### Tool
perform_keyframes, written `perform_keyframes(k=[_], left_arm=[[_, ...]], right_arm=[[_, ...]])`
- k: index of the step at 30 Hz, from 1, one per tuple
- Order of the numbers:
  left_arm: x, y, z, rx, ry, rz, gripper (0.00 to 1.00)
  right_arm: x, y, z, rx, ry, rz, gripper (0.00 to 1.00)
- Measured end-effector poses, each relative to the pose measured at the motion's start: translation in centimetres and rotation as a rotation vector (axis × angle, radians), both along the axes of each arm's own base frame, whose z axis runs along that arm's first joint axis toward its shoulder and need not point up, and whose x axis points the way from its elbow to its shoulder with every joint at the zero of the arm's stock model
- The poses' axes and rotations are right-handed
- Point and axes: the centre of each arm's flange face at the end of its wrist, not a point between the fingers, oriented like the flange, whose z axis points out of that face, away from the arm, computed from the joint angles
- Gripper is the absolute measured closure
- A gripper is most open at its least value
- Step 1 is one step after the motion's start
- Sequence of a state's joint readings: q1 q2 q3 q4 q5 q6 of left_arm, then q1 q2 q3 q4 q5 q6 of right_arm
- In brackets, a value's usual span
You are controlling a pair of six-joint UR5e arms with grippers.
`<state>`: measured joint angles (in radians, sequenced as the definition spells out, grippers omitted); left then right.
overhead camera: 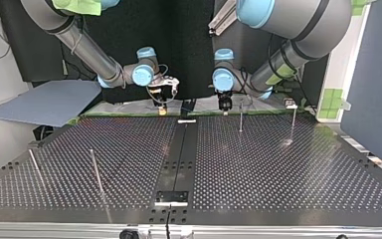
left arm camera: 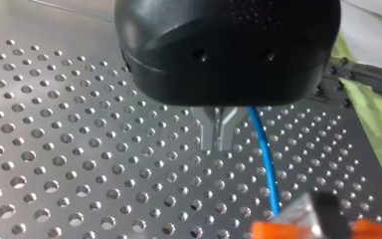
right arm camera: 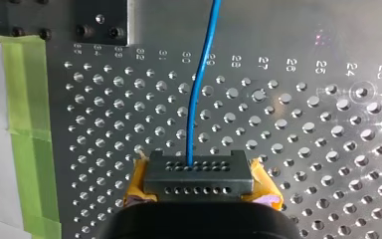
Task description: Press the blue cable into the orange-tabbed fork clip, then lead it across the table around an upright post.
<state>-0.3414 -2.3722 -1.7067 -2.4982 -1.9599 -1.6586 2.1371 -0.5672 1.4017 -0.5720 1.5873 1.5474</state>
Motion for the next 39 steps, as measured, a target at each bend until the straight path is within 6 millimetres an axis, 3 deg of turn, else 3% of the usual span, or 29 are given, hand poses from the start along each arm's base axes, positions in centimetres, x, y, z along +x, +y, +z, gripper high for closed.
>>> perform_keyframes(k=[10, 16, 39], left_arm=[[-0.1, -1.4, 4.5, -0.008, -0.045, -0.024, 1.00], [-0.4, -2.4, 7.5, -0.021, -0.086, -0.041, 1.00], [-2.2, -4.6, 17.8, -0.075, -0.193, -0.082, 1.00]], right_arm=[[0.4, -0.9, 2.0, 0.004, 0.057, 0.009, 1.00], [0.4, -1.0, 4.3, 0.014, 0.062, 0.009, 1.00], [1.3, -1.1, 16.7, -0.076, -0.025, 0.003, 1.00]])
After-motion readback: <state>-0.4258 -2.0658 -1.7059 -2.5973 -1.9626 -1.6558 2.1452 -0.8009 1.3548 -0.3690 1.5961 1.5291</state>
